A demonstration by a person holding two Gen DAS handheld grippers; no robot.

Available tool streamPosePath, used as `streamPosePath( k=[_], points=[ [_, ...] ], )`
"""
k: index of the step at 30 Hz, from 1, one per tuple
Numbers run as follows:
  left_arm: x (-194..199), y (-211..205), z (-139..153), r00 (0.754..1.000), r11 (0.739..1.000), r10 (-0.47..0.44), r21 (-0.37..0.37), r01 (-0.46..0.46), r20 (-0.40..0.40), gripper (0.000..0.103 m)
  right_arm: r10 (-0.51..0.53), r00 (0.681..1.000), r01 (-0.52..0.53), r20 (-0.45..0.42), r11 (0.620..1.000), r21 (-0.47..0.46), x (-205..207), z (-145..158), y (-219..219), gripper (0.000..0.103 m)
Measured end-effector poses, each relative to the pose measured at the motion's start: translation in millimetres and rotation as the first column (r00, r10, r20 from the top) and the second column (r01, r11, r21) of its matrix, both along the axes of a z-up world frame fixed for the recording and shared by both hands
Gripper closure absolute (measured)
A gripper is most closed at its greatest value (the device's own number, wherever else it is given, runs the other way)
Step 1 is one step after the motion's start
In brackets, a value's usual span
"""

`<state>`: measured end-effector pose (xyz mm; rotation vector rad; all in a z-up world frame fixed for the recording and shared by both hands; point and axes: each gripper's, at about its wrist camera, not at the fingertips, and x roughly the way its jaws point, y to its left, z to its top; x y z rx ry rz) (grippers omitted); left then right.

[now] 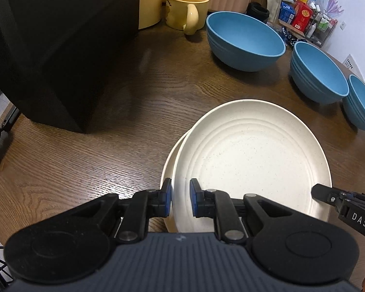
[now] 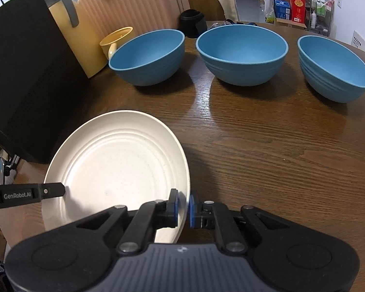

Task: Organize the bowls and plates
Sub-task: 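Slide the left gripper's plate over the right gripper's plate while the right gripper holds it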

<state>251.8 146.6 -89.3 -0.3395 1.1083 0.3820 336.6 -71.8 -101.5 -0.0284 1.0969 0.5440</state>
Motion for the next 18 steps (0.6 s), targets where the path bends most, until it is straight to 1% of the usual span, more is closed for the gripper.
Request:
streamPosePath(
  k=[8,18],
  points=[
    [0,6,-9,1.000,1.000,0.000,0.008,0.000,-0.011,0.087,0.011,1.000,-0.011,0.017,0.999,-0.037,-5,-7,11,0.094],
    [2,5,-11,1.000,0.999,-0.024,0.039,0.024,-0.009,0.087,0.041,0.996,-0.032,0.082,0.995,-0.099,-13,-6,24,0.092]
  ],
)
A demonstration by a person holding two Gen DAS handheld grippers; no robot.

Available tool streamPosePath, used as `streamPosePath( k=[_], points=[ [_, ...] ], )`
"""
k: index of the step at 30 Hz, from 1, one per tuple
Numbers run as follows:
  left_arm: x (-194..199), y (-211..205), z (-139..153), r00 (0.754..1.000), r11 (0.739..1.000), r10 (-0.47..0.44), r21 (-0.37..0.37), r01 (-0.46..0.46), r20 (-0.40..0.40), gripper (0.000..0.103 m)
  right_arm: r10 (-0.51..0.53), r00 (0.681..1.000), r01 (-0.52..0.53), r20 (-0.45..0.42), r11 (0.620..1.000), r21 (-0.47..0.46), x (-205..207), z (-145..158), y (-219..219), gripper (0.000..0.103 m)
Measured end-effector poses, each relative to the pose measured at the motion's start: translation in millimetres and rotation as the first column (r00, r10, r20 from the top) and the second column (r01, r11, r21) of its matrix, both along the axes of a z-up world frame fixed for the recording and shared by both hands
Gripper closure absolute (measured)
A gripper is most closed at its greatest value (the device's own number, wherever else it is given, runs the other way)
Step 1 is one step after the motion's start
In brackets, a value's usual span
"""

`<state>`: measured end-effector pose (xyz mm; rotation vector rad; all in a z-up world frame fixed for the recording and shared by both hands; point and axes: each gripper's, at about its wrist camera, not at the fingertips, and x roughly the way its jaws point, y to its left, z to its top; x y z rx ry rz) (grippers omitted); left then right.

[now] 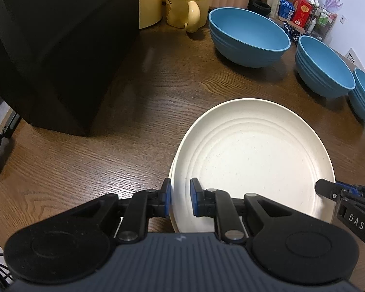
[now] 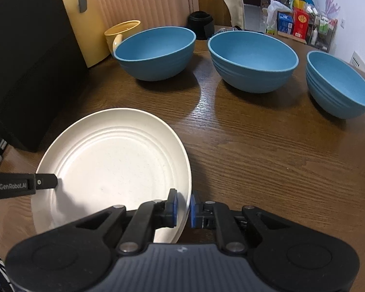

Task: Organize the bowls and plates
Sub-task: 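Slide the left gripper's plate over the right gripper's plate while the right gripper holds it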

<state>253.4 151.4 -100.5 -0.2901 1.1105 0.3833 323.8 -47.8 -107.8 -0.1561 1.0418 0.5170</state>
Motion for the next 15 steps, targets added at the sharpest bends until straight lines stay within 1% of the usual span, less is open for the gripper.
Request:
streamPosePath(
  k=[4,11,15],
  points=[
    [1,-1,0,1.000,1.000,-0.010,0.015,0.010,-0.002,0.087,0.012,1.000,-0.012,0.020,1.000,-0.027,-2,0,4,0.092],
    [5,-7,-2,0.999,0.997,-0.042,0.069,0.043,-0.009,0.087,0.022,0.999,-0.020,0.036,0.998,-0.055,-4,-4,9,0.092],
    [5,-7,-4,0.999,0.996,-0.051,0.078,0.052,-0.014,0.087,0.035,0.998,-0.031,0.053,0.997,-0.076,-6,-5,12,0.092]
  ],
)
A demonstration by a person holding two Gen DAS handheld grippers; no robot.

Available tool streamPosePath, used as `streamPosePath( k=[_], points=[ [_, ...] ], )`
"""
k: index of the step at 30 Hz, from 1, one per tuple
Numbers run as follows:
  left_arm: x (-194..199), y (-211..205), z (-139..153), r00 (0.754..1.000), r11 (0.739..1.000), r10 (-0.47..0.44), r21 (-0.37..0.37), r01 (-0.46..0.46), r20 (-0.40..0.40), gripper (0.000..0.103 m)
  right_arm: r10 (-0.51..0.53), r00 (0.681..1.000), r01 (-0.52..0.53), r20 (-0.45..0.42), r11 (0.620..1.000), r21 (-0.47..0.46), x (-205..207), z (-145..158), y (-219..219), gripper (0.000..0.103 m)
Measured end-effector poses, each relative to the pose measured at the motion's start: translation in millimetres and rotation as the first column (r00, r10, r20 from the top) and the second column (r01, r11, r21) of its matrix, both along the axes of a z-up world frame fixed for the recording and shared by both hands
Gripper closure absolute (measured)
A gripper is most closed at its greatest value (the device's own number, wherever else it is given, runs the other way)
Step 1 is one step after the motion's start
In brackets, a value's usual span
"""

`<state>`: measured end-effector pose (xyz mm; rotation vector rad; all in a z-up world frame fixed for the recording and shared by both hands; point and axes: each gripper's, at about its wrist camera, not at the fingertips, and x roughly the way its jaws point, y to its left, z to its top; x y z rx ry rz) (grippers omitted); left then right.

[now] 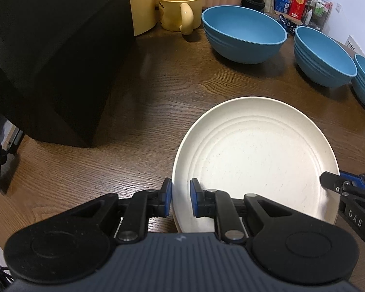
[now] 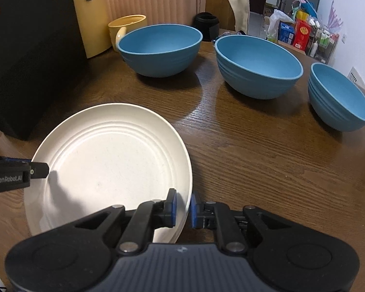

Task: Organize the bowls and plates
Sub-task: 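Slide the left gripper's plate over the right gripper's plate while the right gripper holds it, then open both grippers and release the stacked cream plates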

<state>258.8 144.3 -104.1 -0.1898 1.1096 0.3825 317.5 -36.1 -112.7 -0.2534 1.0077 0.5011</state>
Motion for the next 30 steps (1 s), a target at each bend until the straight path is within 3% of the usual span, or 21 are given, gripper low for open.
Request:
streamPosePath(
  k=[22,25,27,28,30],
  points=[
    [2,-2,2,1.000,1.000,-0.009,0.019,0.009,-0.009,0.083,-0.017,0.999,0.017,-0.031,1.000,0.009,5,-3,0,0.090],
    [0,-1,7,1.000,1.000,-0.005,0.023,0.004,0.011,0.068,-0.031,0.999,0.032,-0.037,0.999,0.018,6,-2,-2,0.074],
    [-2,0,12,1.000,1.000,0.000,0.031,0.000,0.026,0.055,-0.041,0.998,0.042,-0.038,0.999,0.029,7,-1,-4,0.047],
    [-2,1,14,0.999,1.000,0.001,0.031,-0.002,0.034,0.053,-0.045,0.998,0.047,-0.037,0.998,0.037,7,0,-6,0.045],
    [-5,3,18,0.999,1.000,0.008,0.025,-0.009,0.051,0.036,-0.056,0.998,0.058,-0.032,0.997,0.046,7,3,-8,0.033]
  ],
)
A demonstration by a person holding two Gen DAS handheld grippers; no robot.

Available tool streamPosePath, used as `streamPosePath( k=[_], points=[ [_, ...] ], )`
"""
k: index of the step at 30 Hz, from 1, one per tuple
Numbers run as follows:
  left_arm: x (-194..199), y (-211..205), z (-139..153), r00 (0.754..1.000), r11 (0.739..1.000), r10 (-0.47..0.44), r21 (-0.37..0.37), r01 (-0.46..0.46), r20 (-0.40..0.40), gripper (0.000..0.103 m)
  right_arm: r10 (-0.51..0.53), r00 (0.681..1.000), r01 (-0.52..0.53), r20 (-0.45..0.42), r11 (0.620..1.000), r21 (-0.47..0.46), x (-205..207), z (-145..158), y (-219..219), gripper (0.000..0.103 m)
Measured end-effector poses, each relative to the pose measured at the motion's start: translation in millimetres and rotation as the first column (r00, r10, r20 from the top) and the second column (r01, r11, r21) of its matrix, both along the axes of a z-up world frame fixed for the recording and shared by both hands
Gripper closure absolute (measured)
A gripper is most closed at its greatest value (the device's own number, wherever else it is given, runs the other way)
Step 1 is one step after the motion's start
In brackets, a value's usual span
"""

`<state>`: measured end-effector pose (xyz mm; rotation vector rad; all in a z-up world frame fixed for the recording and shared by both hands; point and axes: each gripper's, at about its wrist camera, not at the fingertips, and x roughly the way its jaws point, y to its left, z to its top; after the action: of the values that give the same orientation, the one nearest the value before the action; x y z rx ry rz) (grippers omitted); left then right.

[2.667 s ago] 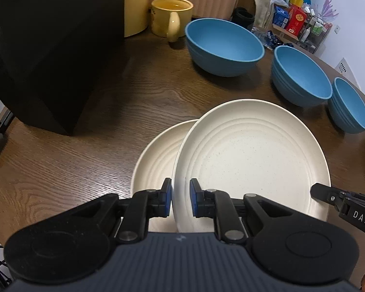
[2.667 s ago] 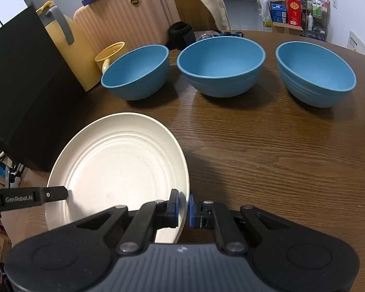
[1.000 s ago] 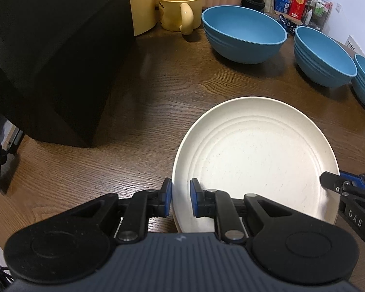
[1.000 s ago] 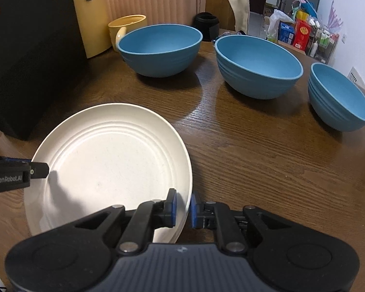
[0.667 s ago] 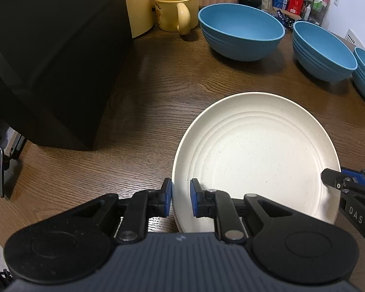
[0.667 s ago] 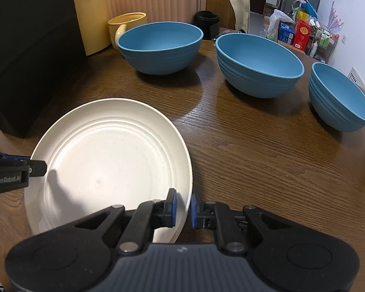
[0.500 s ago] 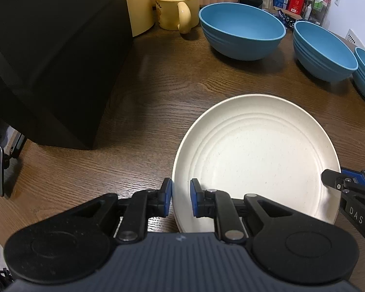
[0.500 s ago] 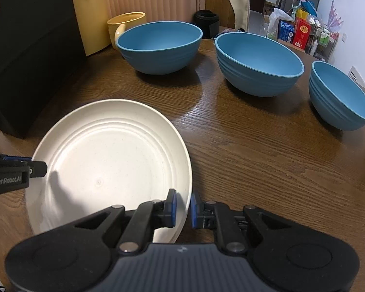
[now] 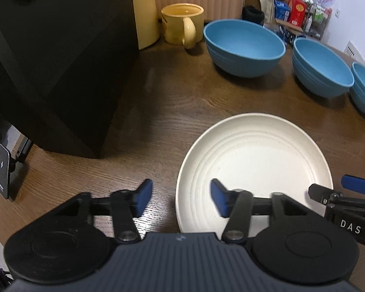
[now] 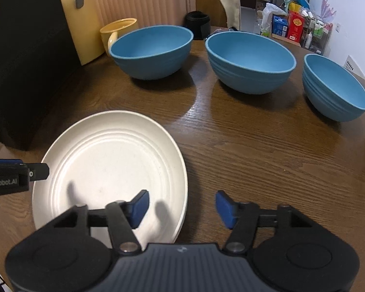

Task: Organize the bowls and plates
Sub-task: 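Open both grippers and release the stacked cream plates, then move both tools to the cream plate beside the glass of water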

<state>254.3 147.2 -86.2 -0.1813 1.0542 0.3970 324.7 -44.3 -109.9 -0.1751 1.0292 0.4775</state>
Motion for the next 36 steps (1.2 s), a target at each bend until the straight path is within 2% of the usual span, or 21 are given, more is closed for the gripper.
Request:
streamPosePath(
  k=[1,2,3,5,6,10,17,36],
  points=[
    [-1,1,1,1.000,1.000,0.006,-0.002,-0.005,0.006,0.029,-0.009,1.000,0.009,0.001,1.000,0.002,0,1,-2,0.027],
    [-2,2,3,1.000,1.000,0.012,-0.004,-0.012,0.013,0.015,-0.016,1.000,0.016,0.002,1.000,0.006,1,2,-3,0.018],
    [-3,3,5,1.000,1.000,0.018,-0.008,-0.018,0.021,0.007,-0.022,1.000,0.022,0.003,1.000,0.012,0,4,-4,0.013],
    [-5,6,9,0.999,0.999,0.031,-0.020,-0.030,0.038,0.000,-0.040,0.999,0.040,0.002,0.999,0.026,0,8,-8,0.006],
    [-5,8,10,0.998,0.999,0.037,-0.029,-0.036,0.044,0.000,-0.051,0.999,0.050,0.002,0.998,0.031,0,9,-9,0.000],
    [-6,15,14,0.997,0.996,0.053,-0.070,-0.050,0.048,0.000,-0.092,0.996,0.092,-0.006,0.994,0.062,0,15,-16,0.000],
    [-6,15,17,0.998,0.996,0.037,-0.077,-0.034,0.043,0.000,-0.149,0.989,0.149,-0.014,0.983,0.106,-7,23,-28,0.000],
    [0,5,40,0.991,0.993,-0.092,-0.069,0.099,0.095,0.000,-0.291,0.956,0.285,0.029,0.949,0.134,-27,39,-45,0.000]
  ],
)
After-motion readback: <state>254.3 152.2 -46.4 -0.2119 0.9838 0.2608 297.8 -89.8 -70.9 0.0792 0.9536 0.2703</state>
